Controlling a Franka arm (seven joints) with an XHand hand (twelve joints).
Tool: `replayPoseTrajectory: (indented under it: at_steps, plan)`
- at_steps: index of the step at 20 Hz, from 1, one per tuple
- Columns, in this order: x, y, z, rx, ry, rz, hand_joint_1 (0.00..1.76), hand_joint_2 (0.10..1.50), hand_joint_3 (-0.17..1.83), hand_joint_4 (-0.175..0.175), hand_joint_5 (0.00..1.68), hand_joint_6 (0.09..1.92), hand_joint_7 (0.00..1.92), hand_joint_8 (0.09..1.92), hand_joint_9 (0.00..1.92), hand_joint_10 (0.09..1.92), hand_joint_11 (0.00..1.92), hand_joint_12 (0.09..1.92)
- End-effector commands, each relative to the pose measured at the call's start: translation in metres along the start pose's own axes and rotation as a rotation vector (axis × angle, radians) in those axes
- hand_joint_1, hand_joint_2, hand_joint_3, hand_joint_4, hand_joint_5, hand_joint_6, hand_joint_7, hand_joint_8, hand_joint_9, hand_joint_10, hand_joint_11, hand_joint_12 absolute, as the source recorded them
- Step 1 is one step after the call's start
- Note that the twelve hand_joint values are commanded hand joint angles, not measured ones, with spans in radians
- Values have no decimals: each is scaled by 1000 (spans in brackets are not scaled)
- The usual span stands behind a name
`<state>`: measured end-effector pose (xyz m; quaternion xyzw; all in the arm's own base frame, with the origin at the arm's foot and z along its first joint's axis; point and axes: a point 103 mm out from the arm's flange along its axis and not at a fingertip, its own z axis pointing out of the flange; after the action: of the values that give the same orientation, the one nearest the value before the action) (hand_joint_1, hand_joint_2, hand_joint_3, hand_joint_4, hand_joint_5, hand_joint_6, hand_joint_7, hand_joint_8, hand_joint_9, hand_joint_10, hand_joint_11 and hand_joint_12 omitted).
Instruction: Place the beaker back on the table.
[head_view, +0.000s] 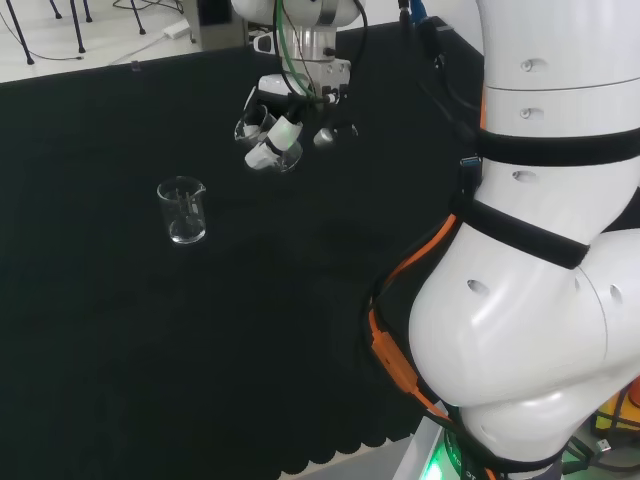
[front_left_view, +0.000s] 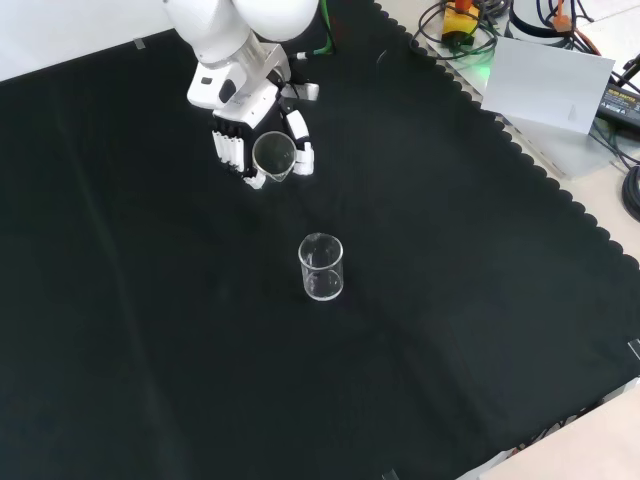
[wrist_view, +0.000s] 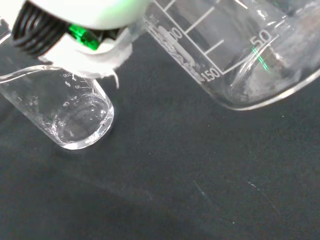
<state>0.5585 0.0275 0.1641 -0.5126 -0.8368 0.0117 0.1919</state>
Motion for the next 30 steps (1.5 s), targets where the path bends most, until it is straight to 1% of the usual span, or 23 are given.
replayPoseTrajectory:
  at_steps: [1,3,6,10,16,24,28,30]
  plan:
    - [-11,6,17,-34,121,-67,1282,625,909,-175,1048,1146,1113,1123,1313,1038,1061,916]
    - [-13,6,25,-34,139,-88,1282,626,908,-175,1047,1146,1112,1124,1310,1036,1064,918]
    - [-14,8,33,-48,175,-104,1282,629,903,-175,1046,1145,1111,1122,1306,1032,1069,920]
    - [-17,9,43,-75,231,-113,1281,638,884,-175,1045,1137,1109,1114,1305,1020,1076,918]
    - [-19,11,55,-95,272,-124,1281,642,875,-175,1045,1133,1109,1109,1294,1010,1078,916]
    - [-18,14,73,-160,268,-126,1281,653,850,-175,1046,1118,1110,1093,1290,986,1080,923]
    - [-19,17,81,-182,258,-120,1284,658,820,-175,1061,1080,1125,1051,1286,949,1082,927]
    - [-19,20,86,-181,256,-123,1285,660,809,-175,1068,1063,1132,1034,1285,934,1082,927]
